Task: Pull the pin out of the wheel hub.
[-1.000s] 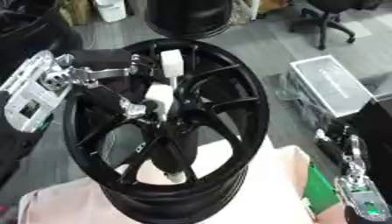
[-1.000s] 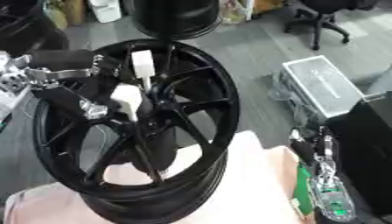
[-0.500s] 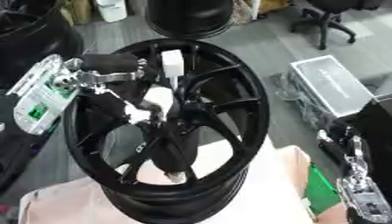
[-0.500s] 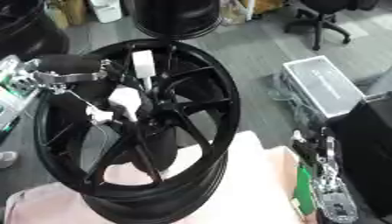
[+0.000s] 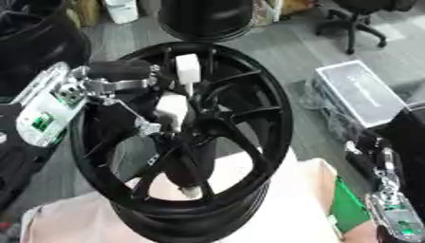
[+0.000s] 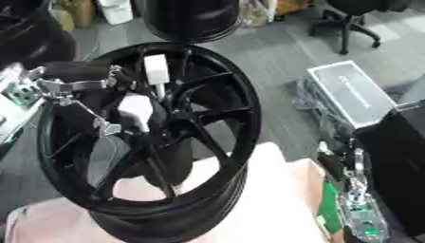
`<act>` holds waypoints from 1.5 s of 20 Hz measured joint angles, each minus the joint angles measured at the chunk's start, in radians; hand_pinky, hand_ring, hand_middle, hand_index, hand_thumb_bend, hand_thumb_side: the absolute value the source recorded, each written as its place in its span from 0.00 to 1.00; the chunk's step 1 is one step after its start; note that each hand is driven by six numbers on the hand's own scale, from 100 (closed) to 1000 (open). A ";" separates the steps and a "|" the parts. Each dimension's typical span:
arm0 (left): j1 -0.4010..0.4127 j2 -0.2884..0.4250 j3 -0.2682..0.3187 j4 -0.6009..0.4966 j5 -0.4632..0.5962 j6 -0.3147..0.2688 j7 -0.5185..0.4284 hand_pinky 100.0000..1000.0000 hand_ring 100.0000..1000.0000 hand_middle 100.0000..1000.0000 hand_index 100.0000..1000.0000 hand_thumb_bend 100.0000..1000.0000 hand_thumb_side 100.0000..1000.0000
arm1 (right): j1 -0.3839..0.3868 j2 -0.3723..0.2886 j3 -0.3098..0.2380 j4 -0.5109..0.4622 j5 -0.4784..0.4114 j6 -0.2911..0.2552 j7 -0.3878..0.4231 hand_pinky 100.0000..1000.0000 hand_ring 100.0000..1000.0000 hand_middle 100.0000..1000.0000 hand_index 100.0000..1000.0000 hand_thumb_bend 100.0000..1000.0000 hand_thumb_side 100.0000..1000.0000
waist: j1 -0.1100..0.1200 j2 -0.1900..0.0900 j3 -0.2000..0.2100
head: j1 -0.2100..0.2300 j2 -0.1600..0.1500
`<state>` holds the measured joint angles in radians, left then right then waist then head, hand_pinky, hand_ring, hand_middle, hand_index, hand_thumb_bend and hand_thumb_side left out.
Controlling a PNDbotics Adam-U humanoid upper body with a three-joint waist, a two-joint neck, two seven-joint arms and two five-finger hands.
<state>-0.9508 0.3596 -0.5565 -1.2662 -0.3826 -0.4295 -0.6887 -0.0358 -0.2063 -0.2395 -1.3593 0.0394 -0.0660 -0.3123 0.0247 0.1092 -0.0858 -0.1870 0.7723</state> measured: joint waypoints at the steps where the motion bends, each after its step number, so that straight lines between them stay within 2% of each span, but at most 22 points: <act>1: -0.001 0.000 0.000 0.002 0.015 0.005 -0.005 0.36 0.13 0.18 0.51 0.00 0.29 | 0.000 0.000 0.000 0.000 0.000 0.000 0.000 0.41 0.48 0.73 0.79 0.00 0.15 | -0.001 0.000 0.000 | 0.000 0.000; 7: -0.063 0.017 0.035 -0.008 0.139 0.035 -0.035 0.37 0.13 0.18 0.52 0.00 0.31 | 0.000 0.000 0.000 0.002 -0.001 0.000 0.000 0.41 0.48 0.73 0.79 0.00 0.15 | -0.002 -0.001 0.002 | 0.001 0.000; 12: -0.094 0.066 0.072 -0.032 0.237 0.057 -0.057 0.37 0.12 0.17 0.52 0.00 0.29 | 0.001 0.000 0.000 0.006 -0.002 0.000 0.000 0.41 0.48 0.73 0.79 0.00 0.15 | -0.001 -0.005 0.008 | 0.000 0.000; 15: -0.098 0.119 0.108 -0.061 0.296 0.067 -0.067 0.38 0.12 0.17 0.52 0.00 0.26 | 0.004 0.000 0.000 0.006 -0.002 0.000 -0.001 0.41 0.48 0.73 0.79 0.00 0.16 | 0.004 -0.011 0.019 | -0.003 0.000; 18: -0.082 0.224 0.185 -0.110 0.382 0.082 -0.082 0.38 0.12 0.17 0.52 0.00 0.22 | 0.010 -0.001 -0.001 0.009 -0.003 -0.002 -0.003 0.41 0.48 0.73 0.79 0.00 0.16 | 0.011 -0.017 0.036 | -0.012 0.000; 21: 0.001 0.348 0.276 -0.163 0.452 0.096 -0.096 0.38 0.12 0.17 0.53 0.00 0.22 | 0.011 -0.001 -0.007 0.012 -0.004 -0.004 -0.008 0.41 0.48 0.73 0.79 0.00 0.16 | 0.012 -0.019 0.048 | -0.022 0.000; 25: 0.185 0.489 0.381 -0.204 0.472 0.098 -0.098 0.38 0.12 0.17 0.53 0.00 0.24 | 0.011 -0.001 -0.013 0.012 -0.005 -0.005 -0.014 0.41 0.48 0.73 0.79 0.00 0.16 | 0.012 -0.024 0.055 | -0.026 0.000; 28: 0.304 0.535 0.426 -0.191 0.414 0.089 -0.090 0.39 0.13 0.19 0.53 0.00 0.25 | 0.011 -0.001 -0.013 0.012 -0.006 -0.007 -0.015 0.41 0.48 0.73 0.79 0.00 0.16 | 0.011 -0.025 0.057 | -0.026 0.000; 29: 0.332 0.539 0.435 -0.175 0.380 0.085 -0.085 0.40 0.16 0.23 0.58 0.00 0.27 | 0.011 -0.001 -0.013 0.012 -0.006 -0.007 -0.016 0.41 0.48 0.73 0.79 0.00 0.16 | 0.011 -0.025 0.058 | -0.026 0.000; 30: 0.355 0.539 0.441 -0.153 0.343 0.080 -0.080 0.42 0.20 0.32 0.63 0.00 0.33 | 0.011 -0.001 -0.013 0.012 -0.006 -0.008 -0.016 0.41 0.48 0.73 0.79 0.00 0.16 | 0.010 -0.025 0.059 | -0.026 0.000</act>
<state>-0.5959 0.8985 -0.1159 -1.4192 -0.0398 -0.3497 -0.7685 -0.0246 -0.2075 -0.2525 -1.3475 0.0334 -0.0735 -0.3284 0.0347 0.0843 -0.0269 -0.2133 0.7723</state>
